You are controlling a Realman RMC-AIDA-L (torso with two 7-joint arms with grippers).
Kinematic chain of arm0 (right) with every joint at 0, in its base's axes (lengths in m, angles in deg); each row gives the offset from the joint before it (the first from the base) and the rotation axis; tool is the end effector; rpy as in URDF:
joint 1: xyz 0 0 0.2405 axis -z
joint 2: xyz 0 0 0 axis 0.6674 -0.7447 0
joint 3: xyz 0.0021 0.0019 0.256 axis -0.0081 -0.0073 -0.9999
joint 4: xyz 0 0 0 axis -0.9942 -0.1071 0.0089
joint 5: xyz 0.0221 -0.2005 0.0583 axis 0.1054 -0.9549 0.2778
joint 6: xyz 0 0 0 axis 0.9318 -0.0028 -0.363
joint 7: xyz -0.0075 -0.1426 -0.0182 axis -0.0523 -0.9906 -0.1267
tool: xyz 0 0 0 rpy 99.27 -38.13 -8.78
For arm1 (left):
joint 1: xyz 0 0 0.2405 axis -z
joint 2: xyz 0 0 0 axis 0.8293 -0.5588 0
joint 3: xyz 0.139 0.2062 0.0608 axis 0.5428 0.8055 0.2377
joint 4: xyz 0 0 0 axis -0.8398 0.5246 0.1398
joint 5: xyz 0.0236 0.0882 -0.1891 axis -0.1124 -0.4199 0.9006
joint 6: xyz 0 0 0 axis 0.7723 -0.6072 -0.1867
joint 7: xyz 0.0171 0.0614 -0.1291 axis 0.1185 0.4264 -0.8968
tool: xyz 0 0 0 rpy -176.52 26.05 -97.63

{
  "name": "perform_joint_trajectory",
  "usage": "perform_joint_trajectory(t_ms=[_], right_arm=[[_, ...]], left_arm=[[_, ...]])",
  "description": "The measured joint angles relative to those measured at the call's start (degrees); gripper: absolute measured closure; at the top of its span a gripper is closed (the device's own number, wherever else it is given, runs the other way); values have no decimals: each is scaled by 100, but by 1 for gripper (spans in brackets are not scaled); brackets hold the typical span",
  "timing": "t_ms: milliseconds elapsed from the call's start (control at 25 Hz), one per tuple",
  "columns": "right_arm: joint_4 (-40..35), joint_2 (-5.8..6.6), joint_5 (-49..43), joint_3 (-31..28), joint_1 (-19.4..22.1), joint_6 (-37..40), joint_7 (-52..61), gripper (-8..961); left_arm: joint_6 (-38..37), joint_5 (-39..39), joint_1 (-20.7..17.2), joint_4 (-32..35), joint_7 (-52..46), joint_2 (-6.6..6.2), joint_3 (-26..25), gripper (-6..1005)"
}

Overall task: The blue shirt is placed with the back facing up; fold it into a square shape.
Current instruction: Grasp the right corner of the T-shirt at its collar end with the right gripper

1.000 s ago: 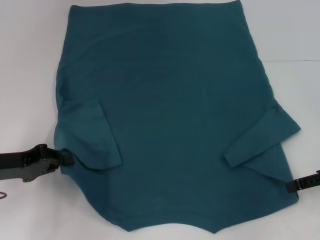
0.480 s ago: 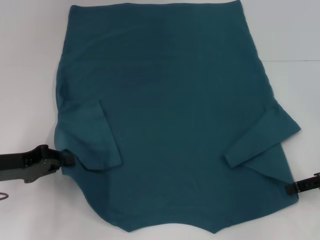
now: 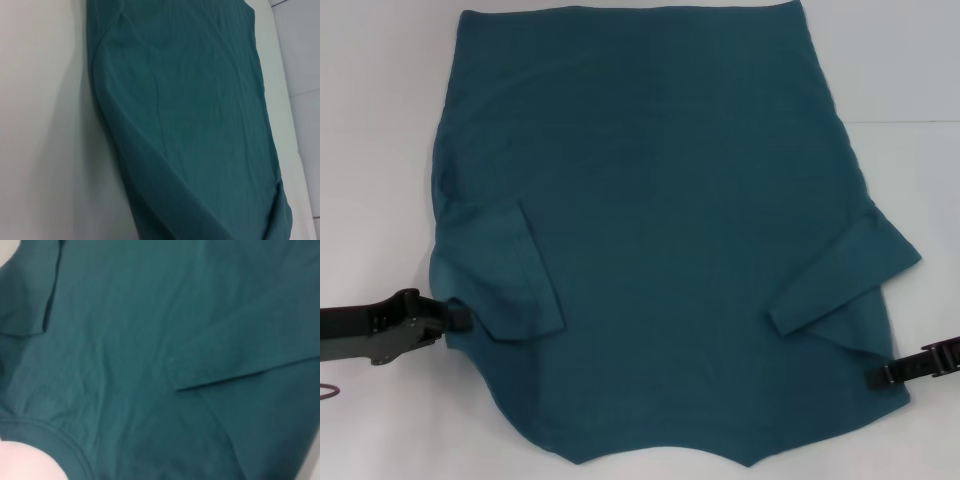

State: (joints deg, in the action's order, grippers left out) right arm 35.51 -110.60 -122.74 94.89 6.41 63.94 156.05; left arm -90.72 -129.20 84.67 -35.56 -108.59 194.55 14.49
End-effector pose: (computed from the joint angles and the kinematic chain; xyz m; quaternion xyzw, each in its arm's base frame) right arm 0.3163 0.3366 0.0399 -0.8335 0.5451 -0.0158 0.0892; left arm -0.3236 0.3130 0.0365 -0.6676 -0.7080 -0.2086 0.0971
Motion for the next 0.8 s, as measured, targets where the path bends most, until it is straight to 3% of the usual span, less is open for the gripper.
perform_joint_trajectory(t_ms=[360,800], right_arm=[[7,-133,-23,138,-128,11,17,406],[-8,-137,-152,137,-144,24,182,453]], left_arm=[[15,56,-12,0,15,0,0,952],[34,67,-8,0,-1,-9,0,949]])
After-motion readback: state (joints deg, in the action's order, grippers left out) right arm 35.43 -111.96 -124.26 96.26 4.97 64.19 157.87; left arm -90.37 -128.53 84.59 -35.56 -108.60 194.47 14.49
